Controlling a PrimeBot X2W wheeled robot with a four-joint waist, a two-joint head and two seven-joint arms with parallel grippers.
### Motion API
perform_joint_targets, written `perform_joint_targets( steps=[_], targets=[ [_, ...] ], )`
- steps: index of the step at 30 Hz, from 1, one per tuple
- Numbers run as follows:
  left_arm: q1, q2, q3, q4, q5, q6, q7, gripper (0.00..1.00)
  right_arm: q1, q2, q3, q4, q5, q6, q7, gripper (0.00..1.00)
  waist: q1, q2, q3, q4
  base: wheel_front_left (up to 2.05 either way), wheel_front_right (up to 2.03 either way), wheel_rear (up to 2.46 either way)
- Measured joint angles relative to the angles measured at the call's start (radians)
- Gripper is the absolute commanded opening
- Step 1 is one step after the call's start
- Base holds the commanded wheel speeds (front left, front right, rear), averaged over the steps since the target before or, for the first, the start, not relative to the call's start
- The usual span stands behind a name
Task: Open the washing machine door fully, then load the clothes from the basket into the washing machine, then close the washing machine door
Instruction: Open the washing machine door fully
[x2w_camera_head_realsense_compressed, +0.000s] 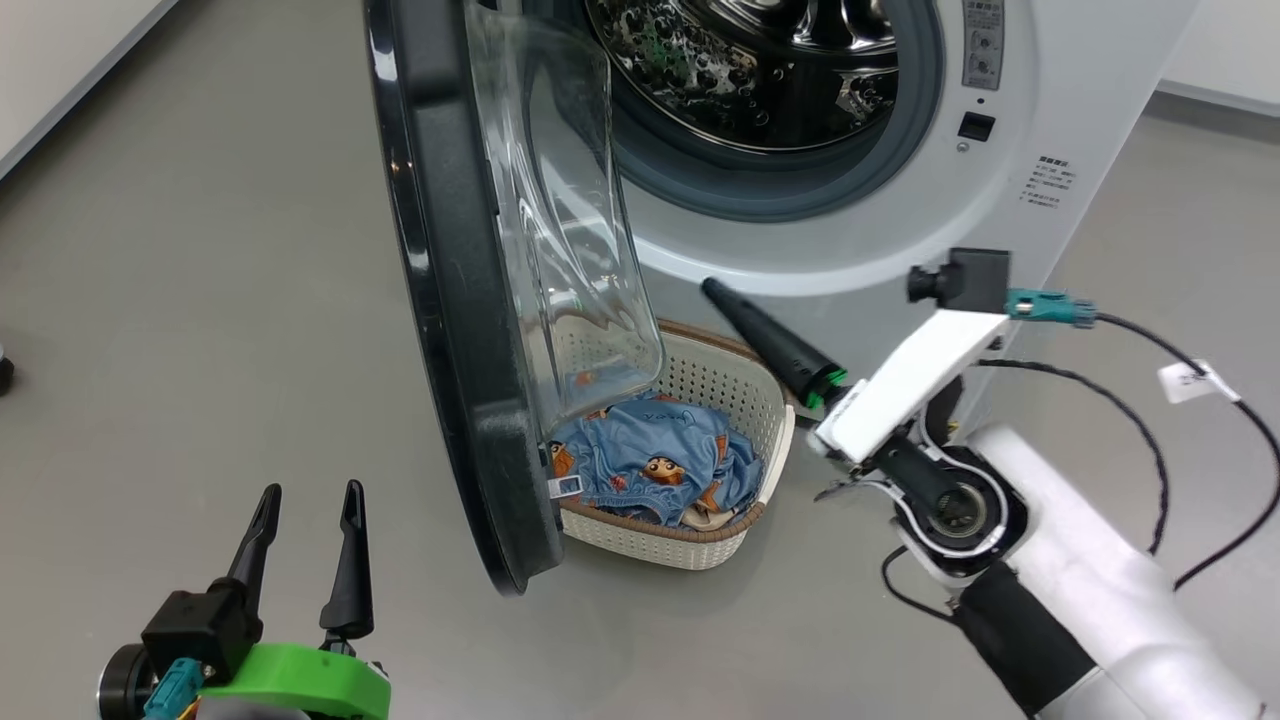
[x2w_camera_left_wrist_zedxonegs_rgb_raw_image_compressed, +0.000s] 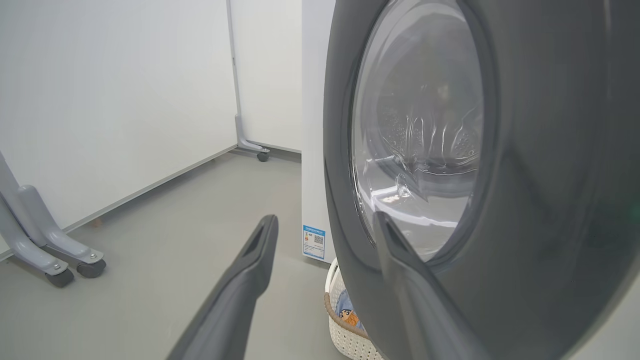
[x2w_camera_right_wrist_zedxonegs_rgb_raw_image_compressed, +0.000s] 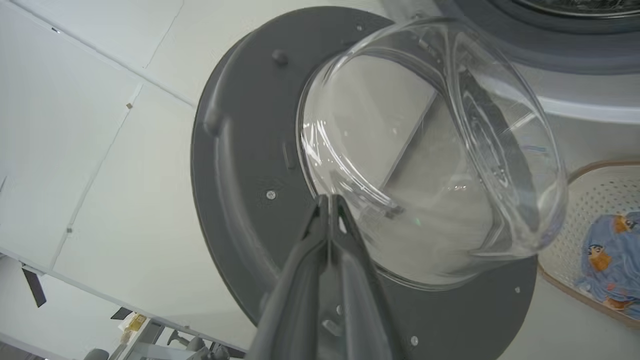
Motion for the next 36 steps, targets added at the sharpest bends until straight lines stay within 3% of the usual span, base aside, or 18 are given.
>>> perform_joint_targets(
  steps=[2,4,5,15,19,24,30,36],
  targets=[
    [0.001,0.000,0.005,0.000,0.000,0.000,0.000,1.00,0.000,-0.040,-0.015,-0.008,-0.054,0.000,-0.050,0.43,0.0000,0.0000,-0.003,-0.008,0.00,0.00,0.00],
    [0.002,0.000,0.013,0.000,0.005,0.000,0.000,1.00,0.000,-0.081,-0.027,-0.009,-0.117,0.000,-0.107,0.91,0.0000,0.0000,-0.007,-0.016,0.00,0.00,0.00],
    [0.004,0.000,0.019,0.000,0.010,0.000,0.000,1.00,0.000,-0.102,-0.027,-0.010,-0.147,0.000,-0.132,1.00,0.0000,0.0000,-0.009,-0.020,0.00,0.00,0.00],
    [0.026,0.000,0.069,-0.001,0.031,0.000,0.000,1.00,0.060,-0.285,-0.025,0.037,-0.433,0.000,-0.406,1.00,0.0000,0.0000,-0.028,-0.065,0.00,0.00,0.00],
    [0.039,0.000,0.081,-0.003,0.055,0.000,0.000,1.00,0.109,-0.321,-0.049,0.087,-0.517,0.000,-0.419,1.00,0.0001,0.0000,-0.036,-0.086,0.00,0.00,0.00],
    [0.049,0.000,0.100,-0.007,0.063,0.000,0.000,1.00,0.179,-0.312,-0.134,0.103,-0.559,-0.016,-0.402,1.00,0.0000,0.0000,-0.047,-0.116,0.00,0.00,0.00],
    [0.061,0.000,0.111,-0.011,0.072,0.000,0.000,1.00,0.246,-0.281,-0.351,0.033,-0.668,-0.070,-0.396,1.00,0.0000,0.0000,-0.059,-0.151,0.00,0.00,0.00],
    [0.070,0.000,0.126,-0.020,0.072,0.000,0.000,1.00,0.356,-0.235,-0.453,-0.026,-0.769,-0.105,-0.396,1.00,0.0000,0.0000,-0.065,-0.182,0.00,0.00,0.00]
  ],
)
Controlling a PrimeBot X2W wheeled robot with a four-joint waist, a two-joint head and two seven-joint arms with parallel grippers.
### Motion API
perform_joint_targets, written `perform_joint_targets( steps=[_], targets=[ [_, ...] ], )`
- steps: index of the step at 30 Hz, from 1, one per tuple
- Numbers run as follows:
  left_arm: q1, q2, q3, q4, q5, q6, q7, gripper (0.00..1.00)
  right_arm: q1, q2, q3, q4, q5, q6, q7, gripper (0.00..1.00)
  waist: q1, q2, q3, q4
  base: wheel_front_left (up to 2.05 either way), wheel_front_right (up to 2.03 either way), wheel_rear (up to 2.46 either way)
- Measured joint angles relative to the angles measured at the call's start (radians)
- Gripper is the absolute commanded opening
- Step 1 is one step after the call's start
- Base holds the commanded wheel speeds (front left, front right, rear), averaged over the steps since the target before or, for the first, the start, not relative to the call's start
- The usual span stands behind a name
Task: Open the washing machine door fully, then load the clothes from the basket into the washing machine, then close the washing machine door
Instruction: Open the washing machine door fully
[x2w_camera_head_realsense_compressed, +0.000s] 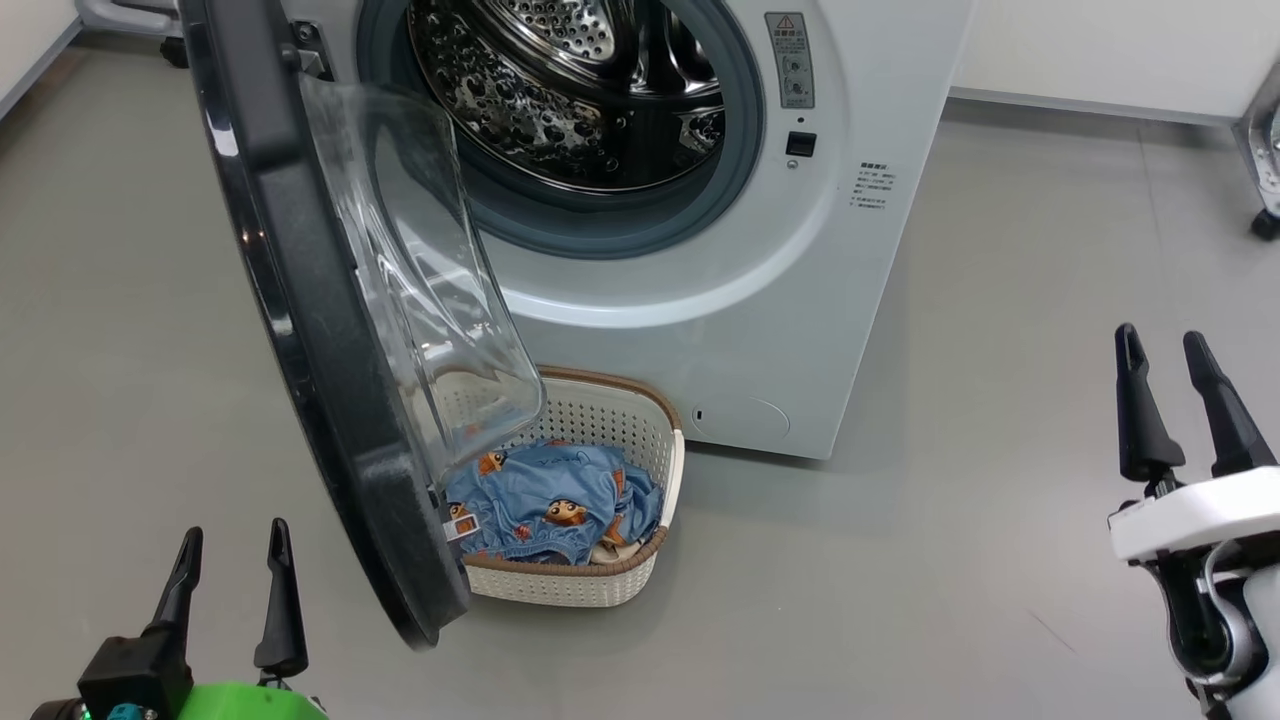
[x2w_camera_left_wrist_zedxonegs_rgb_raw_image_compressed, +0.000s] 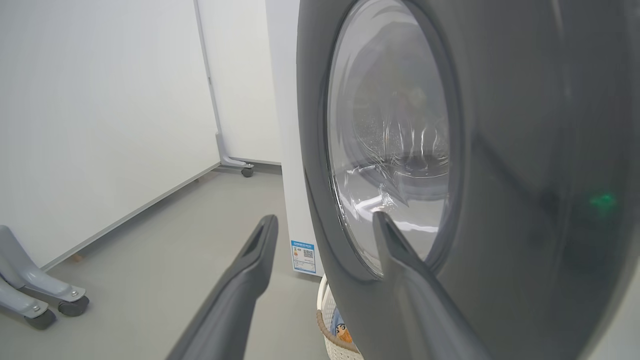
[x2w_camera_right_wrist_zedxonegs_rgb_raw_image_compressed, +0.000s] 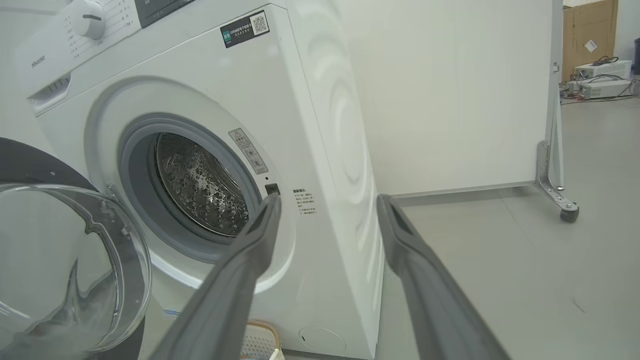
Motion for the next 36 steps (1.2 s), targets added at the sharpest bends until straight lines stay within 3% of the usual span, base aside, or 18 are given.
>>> perform_joint_targets(
  steps=[9,14,21,36],
  targets=[
    [0.012,0.000,0.006,-0.011,0.000,0.000,0.000,1.00,0.129,0.020,-0.090,-0.077,-0.201,-0.036,0.000,1.00,0.0000,0.0000,0.000,-0.032,0.00,0.00,0.00],
    [0.022,0.000,0.019,-0.013,0.000,0.000,0.000,1.00,0.190,0.067,-0.146,-0.151,-0.323,-0.073,0.000,1.00,0.0000,0.0000,0.003,-0.052,0.00,0.00,0.00],
    [0.031,0.000,0.032,-0.016,0.000,0.000,0.000,1.00,0.312,0.145,-0.177,-0.160,-0.370,-0.073,0.000,1.00,0.0000,0.0000,0.006,-0.071,0.00,0.00,0.00],
    [0.034,0.000,0.031,-0.016,0.009,0.000,0.000,1.00,0.390,0.216,-0.279,-0.166,-0.455,-0.062,0.000,1.00,0.0000,0.0000,0.008,-0.082,0.00,0.00,0.00]
  ],
)
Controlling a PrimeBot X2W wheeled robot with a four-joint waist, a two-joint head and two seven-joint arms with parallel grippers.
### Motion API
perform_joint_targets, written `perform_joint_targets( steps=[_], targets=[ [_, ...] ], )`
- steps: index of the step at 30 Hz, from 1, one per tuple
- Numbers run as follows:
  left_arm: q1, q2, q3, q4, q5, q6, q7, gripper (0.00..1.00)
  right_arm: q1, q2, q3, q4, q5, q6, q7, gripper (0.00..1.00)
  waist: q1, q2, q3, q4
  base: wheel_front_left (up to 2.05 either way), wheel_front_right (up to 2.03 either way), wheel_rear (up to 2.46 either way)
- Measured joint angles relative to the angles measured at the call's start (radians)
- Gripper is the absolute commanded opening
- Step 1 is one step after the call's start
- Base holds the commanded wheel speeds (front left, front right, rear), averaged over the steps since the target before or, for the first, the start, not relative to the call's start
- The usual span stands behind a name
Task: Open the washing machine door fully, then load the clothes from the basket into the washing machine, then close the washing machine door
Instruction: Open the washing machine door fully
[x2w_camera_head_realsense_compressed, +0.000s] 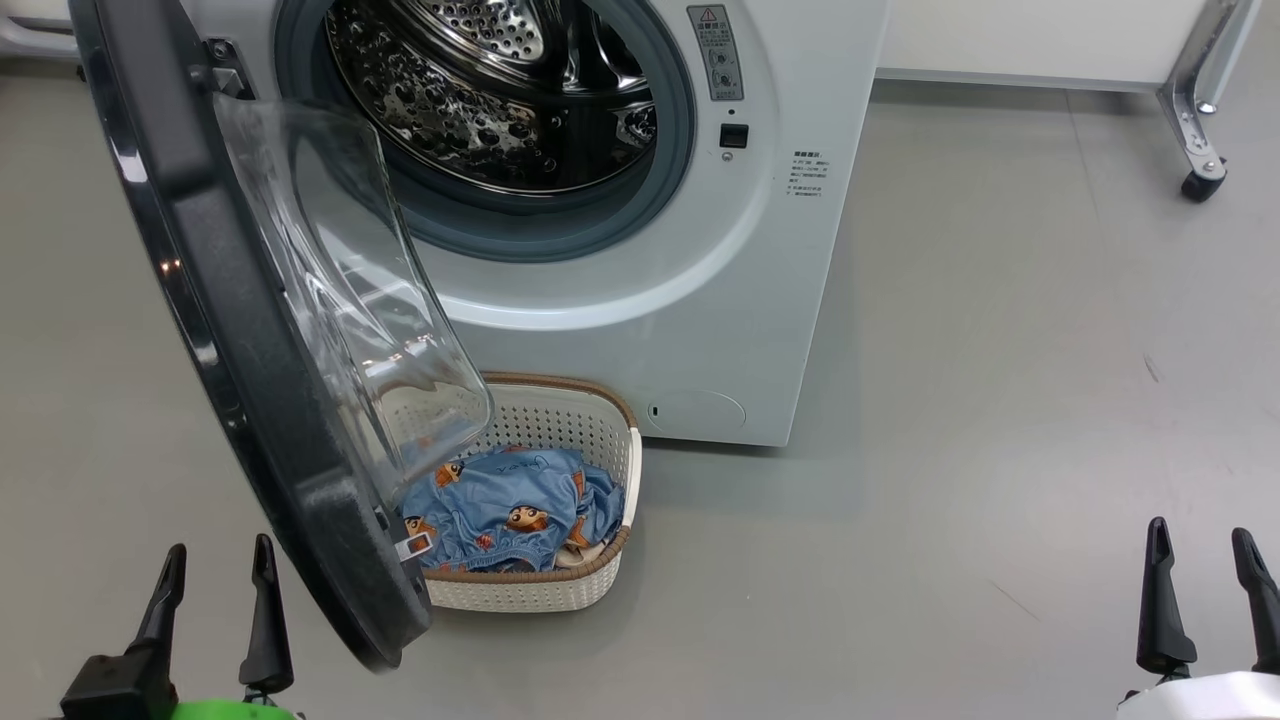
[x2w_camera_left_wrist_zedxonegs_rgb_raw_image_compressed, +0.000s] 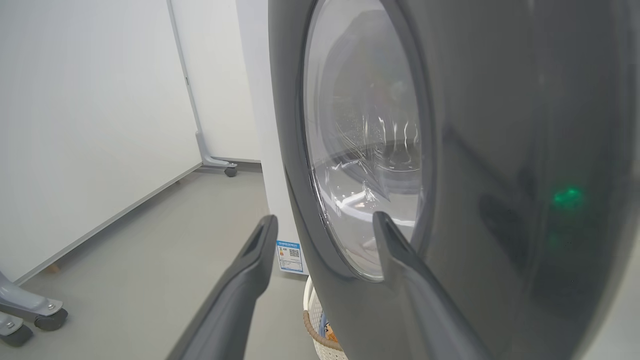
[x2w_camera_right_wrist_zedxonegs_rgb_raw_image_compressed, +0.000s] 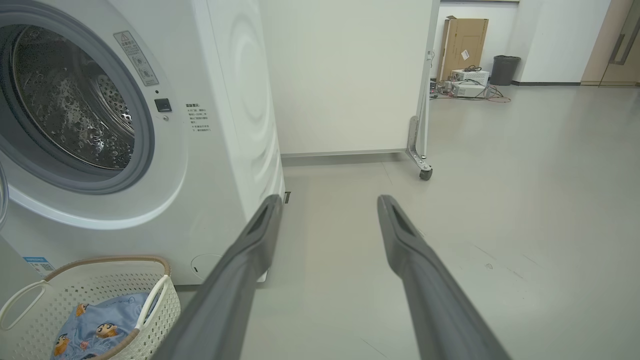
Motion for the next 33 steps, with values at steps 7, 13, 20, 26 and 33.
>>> perform_joint_targets(
  steps=[7,13,20,26,33],
  targets=[
    [0.001,0.000,-0.001,0.000,0.000,0.000,0.000,1.00,0.008,0.033,-0.025,-0.003,-0.016,0.025,0.000,1.00,0.0000,0.0000,0.000,0.000,0.00,0.00,0.00],
    [0.013,0.000,-0.027,0.027,-0.010,0.000,0.000,0.00,0.013,0.050,-0.047,-0.004,-0.038,0.045,0.000,1.00,0.0000,0.0000,-0.002,-0.002,0.00,0.00,0.00],
    [0.019,-0.001,-0.003,0.043,-0.035,0.000,0.000,0.00,0.014,0.071,-0.071,-0.008,-0.060,0.071,0.000,1.00,0.0000,0.0000,-0.005,-0.007,0.00,0.00,0.00],
    [0.011,-0.001,0.119,0.002,-0.096,0.042,0.000,0.00,0.017,0.076,-0.089,-0.008,-0.073,0.088,0.000,1.00,0.0000,0.0000,-0.007,-0.005,0.00,0.00,0.00],
    [-0.043,-0.002,0.277,-0.111,-0.136,0.125,0.000,0.00,0.035,0.095,-0.126,-0.011,-0.077,0.096,0.000,1.00,0.0000,0.0000,-0.009,0.010,0.00,0.00,0.00]
  ],
)
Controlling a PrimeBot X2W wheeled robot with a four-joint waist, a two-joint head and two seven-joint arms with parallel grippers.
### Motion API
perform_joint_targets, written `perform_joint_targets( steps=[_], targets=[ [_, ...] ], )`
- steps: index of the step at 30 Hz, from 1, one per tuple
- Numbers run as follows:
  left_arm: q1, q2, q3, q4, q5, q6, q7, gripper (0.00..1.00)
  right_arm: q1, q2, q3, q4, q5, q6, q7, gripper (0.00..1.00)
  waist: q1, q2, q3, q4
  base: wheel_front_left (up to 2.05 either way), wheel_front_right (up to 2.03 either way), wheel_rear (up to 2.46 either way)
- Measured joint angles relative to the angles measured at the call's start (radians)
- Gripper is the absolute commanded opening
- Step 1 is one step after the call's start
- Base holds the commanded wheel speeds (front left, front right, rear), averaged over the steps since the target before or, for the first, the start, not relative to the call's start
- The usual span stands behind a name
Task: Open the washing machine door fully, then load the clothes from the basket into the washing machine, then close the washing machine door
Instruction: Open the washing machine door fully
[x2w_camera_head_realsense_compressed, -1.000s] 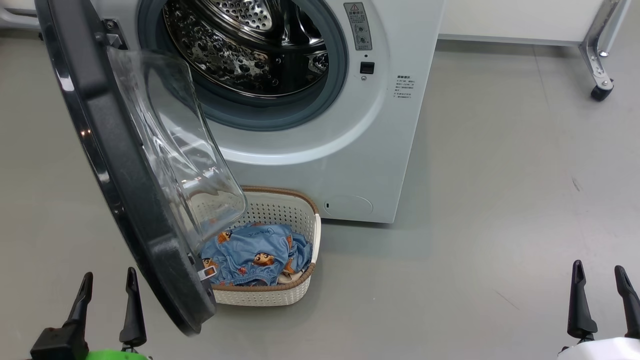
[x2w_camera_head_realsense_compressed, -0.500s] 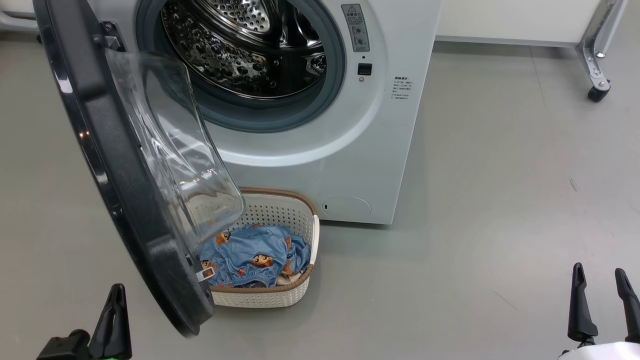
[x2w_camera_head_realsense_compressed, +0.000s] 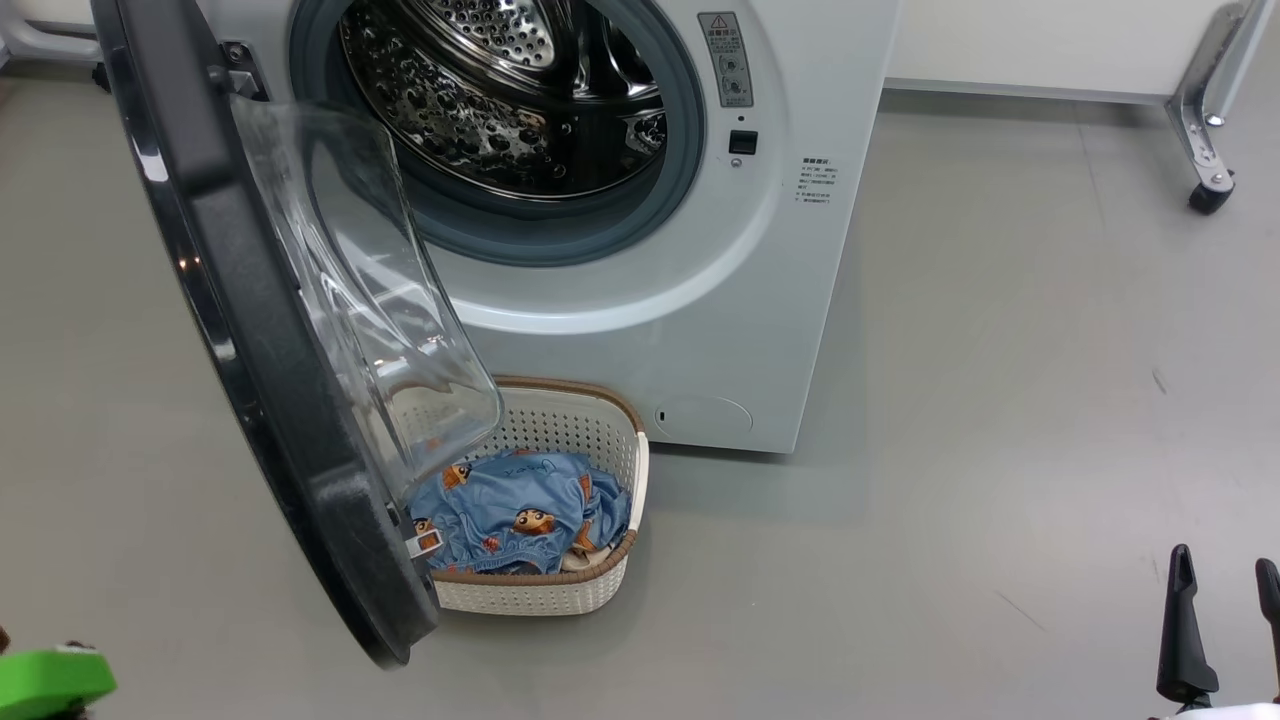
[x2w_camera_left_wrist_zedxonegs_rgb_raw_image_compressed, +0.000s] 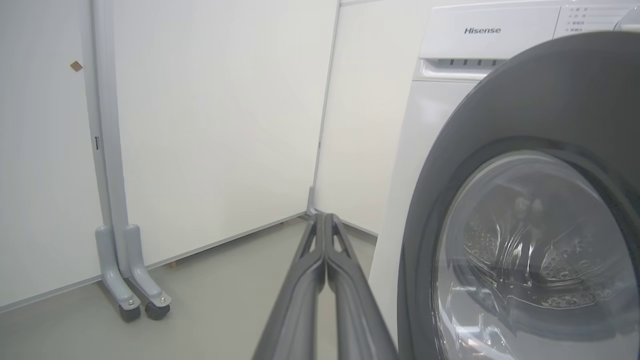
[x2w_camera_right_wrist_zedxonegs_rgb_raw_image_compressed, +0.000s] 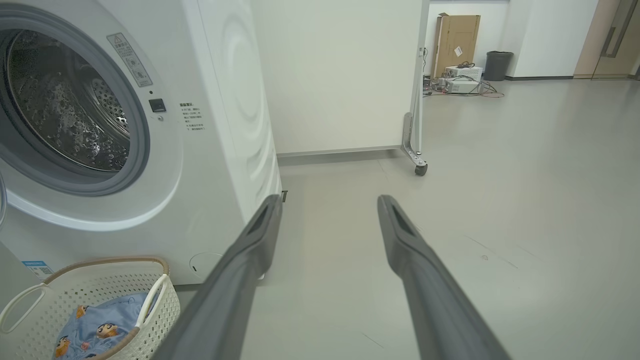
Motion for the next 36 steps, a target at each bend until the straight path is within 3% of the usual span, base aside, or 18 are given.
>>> perform_joint_targets(
  steps=[6,11,16,20,26,31,34,36],
  targets=[
    [-0.066,-0.003,-0.004,-0.130,-0.014,0.011,-0.001,0.00,0.006,0.012,-0.015,-0.002,-0.009,0.009,0.000,1.00,0.0000,0.0000,-0.006,0.025,0.00,0.00,0.00],
    [-0.108,-0.003,-0.101,-0.280,0.014,-0.035,-0.004,0.00,0.006,0.017,-0.026,-0.003,-0.010,0.018,0.000,1.00,0.0000,0.0000,-0.012,0.047,0.00,0.00,0.00],
    [-0.146,-0.002,-0.309,-0.388,-0.020,-0.105,-0.005,0.00,0.018,0.026,-0.035,-0.004,-0.010,0.027,0.000,1.00,0.0000,0.0000,-0.016,0.071,0.00,0.00,0.00],
    [-0.146,-0.001,-0.518,-0.445,-0.097,-0.121,0.043,0.00,0.021,0.033,-0.039,-0.004,-0.010,0.030,0.000,1.00,0.0000,0.0000,-0.019,0.090,0.00,0.00,0.00],
    [-0.072,0.007,-0.725,-0.405,-0.190,-0.120,0.180,0.00,0.021,0.036,-0.032,-0.003,-0.018,0.042,0.000,1.00,0.0000,0.0000,-0.024,0.108,0.00,0.00,0.00],
    [-0.007,0.013,-0.785,-0.338,-0.219,-0.119,0.262,0.00,0.021,0.039,-0.033,-0.002,-0.019,0.044,0.000,1.00,0.0000,0.0000,-0.023,0.110,0.00,0.00,0.00],
    [0.008,0.015,-0.805,-0.290,-0.284,-0.096,0.299,0.00,0.021,0.040,-0.035,0.000,-0.019,0.044,0.000,1.00,0.0000,0.0000,-0.020,0.117,0.00,0.00,0.00],
    [0.011,0.015,-0.788,-0.258,-0.267,-0.082,0.319,0.00,0.021,0.040,-0.027,0.003,-0.019,0.049,0.000,1.00,0.0000,0.0000,-0.018,0.122,0.00,0.00,0.00]
  ],
)
